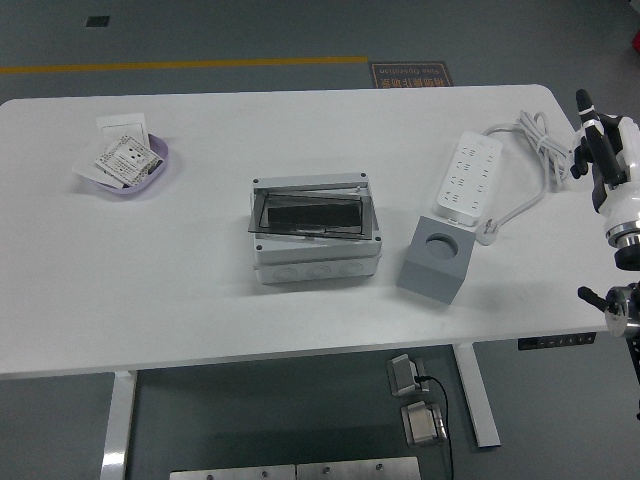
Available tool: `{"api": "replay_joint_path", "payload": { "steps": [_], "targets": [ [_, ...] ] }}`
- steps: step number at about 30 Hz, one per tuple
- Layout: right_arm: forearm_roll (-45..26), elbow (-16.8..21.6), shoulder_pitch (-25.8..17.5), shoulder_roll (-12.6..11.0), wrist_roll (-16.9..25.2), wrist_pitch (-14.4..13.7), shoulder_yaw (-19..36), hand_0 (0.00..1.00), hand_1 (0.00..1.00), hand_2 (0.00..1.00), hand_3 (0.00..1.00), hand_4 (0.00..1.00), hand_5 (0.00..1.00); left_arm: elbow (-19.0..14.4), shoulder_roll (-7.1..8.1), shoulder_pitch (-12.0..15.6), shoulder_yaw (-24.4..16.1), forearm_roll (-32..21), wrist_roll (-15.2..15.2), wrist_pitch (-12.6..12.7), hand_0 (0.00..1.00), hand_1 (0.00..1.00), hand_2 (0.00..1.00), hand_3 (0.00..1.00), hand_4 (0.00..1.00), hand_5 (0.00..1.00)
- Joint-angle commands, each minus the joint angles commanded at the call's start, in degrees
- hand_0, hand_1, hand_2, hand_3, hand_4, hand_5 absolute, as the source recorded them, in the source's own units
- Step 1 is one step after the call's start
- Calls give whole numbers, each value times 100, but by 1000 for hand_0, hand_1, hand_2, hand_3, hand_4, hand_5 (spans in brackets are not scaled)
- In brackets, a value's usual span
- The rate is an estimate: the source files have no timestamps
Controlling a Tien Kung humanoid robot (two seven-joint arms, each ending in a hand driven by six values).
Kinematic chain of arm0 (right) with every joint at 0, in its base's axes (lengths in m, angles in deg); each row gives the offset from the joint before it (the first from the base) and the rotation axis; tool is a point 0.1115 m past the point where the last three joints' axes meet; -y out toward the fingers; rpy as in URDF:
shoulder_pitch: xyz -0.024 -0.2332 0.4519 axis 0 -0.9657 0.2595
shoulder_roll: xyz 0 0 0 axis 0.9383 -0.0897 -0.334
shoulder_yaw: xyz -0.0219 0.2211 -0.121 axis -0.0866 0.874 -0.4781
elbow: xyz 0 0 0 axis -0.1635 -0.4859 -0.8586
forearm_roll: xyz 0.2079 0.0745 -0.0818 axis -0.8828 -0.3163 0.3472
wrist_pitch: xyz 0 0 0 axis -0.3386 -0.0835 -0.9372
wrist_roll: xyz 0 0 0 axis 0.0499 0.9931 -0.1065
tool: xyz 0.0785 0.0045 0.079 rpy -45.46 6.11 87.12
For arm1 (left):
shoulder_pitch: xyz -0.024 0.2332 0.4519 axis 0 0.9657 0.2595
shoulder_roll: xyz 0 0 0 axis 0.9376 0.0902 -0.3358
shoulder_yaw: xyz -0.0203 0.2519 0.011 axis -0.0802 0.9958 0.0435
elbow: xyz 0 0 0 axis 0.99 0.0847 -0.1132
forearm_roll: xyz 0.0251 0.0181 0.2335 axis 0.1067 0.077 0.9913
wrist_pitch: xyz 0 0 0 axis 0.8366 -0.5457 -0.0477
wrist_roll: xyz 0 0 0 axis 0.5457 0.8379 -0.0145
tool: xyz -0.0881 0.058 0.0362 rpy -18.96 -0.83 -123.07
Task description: Pick up the cylinder from the cube,place it in the box,flap close box
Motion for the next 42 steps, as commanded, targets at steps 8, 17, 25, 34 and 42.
{"api": "replay_joint_path", "payload": {
  "steps": [8, 17, 25, 34, 42],
  "targets": [
    [17, -2, -8, 1, -13, 16, -9, 2, 2, 91, 84, 758, 735, 0, 7, 10, -1, 9, 0, -1, 601, 670, 609, 591, 637, 274],
    [-26, -31, -14, -4, -17, 42, -40, 2, 2, 90, 86, 760, 737, 0, 11, 15, -8, 24, 0, -2, 601, 670, 610, 592, 637, 271],
    [-255, -83, -7, 14, 72, 86, -51, 2, 2, 89, 82, 864, 998, 0, 13, 0, -4, 15, 3, -1, 602, 670, 609, 592, 637, 272],
    [-236, -82, -2, 16, 67, 67, -37, 2, 2, 88, 85, 961, 998, 0, 7, -4, -19, 22, 1, -2, 602, 670, 610, 592, 637, 272],
    [-145, -54, 2, 14, 61, 40, -65, 2, 2, 87, 86, 997, 998, 0, 4, -14, 8, -9, 1, -1, 602, 671, 611, 592, 636, 272]
  ]
}}
